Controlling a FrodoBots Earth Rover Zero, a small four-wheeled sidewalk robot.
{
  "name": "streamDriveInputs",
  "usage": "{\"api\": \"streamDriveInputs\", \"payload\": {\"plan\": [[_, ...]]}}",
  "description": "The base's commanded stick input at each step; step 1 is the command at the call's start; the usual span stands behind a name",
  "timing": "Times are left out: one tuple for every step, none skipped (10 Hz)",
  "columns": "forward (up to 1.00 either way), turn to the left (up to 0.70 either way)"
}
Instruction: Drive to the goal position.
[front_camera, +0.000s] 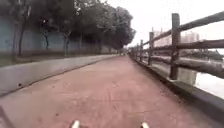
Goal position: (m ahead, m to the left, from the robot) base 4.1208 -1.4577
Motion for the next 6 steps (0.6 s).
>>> {"api": "streamDriveInputs", "payload": {"plan": [[0.7, 0.0], [0.7, -0.01], [0.7, -0.13], [0.7, -0.24], [0.7, -0.31], [0.7, -0.29]]}}
